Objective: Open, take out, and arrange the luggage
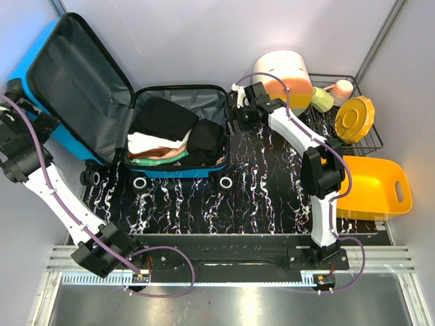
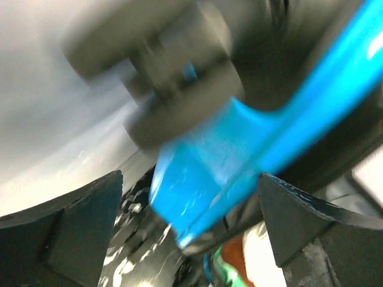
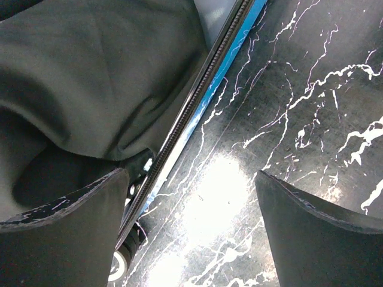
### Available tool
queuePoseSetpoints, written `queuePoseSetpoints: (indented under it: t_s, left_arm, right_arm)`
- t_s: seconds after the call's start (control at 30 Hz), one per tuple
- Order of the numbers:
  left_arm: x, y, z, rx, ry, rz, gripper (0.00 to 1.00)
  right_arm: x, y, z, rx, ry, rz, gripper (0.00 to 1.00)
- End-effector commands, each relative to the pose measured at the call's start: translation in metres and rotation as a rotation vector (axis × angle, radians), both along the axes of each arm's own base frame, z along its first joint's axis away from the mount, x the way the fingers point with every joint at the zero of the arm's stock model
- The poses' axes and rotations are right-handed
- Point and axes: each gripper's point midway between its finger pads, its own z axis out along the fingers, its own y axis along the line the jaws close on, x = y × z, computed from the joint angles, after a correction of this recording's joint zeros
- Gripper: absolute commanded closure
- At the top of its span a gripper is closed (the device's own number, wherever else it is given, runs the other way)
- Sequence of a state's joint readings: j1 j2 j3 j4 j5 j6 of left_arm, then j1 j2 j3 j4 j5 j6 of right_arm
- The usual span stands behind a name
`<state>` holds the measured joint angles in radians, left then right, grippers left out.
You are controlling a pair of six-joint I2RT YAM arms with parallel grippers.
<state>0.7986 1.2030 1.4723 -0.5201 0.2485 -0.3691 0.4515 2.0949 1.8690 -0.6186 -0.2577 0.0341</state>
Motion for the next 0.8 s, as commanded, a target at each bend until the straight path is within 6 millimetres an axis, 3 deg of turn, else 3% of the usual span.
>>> queuePoseSetpoints:
  t_s: [0.0,0.13,0.27,0.33,0.43,0.57,0.6,0.63,0.67,0.7,0.77]
  left_arm:
    - [-0.048,-0.012,-0.028,-0.012,0.210,0.065,0.01]
    - [-0.086,-0.027,-0.065,-0.090,0.413,0.081,0.01]
    - [-0.121,-0.064,-0.094,-0.157,0.553,0.004,0.01]
    - [-0.122,-0.084,-0.101,-0.133,0.571,-0.135,0.01]
    - [-0.118,-0.114,-0.096,-0.045,0.560,-0.368,0.01]
    - [-0.116,-0.144,-0.105,0.094,0.653,-0.594,0.01]
    - [-0.115,-0.152,-0.107,0.116,0.646,-0.646,0.01]
    - [-0.117,-0.160,-0.108,0.141,0.641,-0.692,0.01]
    - [-0.115,-0.172,-0.113,0.167,0.638,-0.772,0.01]
    - [-0.115,-0.182,-0.115,0.182,0.636,-0.825,0.01]
    - [-0.115,-0.203,-0.124,0.204,0.658,-0.931,0.01]
  right_arm:
    - [-0.011,0.002,0.053,0.049,-0.098,0.044,0.04]
    - [-0.015,-0.004,0.063,0.028,-0.135,0.057,0.03]
    - [-0.018,-0.013,0.081,0.009,-0.187,0.061,0.02]
    - [-0.022,-0.022,0.092,-0.015,-0.214,0.065,0.01]
    - [-0.032,-0.039,0.104,-0.048,-0.223,0.055,0.00]
    - [-0.049,-0.086,0.113,-0.060,-0.176,-0.003,0.00]
    - [-0.060,-0.099,0.103,-0.088,-0.130,0.000,0.00]
    - [-0.067,-0.105,0.102,-0.086,-0.113,0.012,0.00]
    - [-0.071,-0.126,0.107,-0.083,-0.106,-0.017,0.00]
    - [-0.085,-0.138,0.097,-0.105,-0.049,-0.008,0.00]
    - [-0.099,-0.167,0.096,-0.124,-0.012,-0.036,0.00]
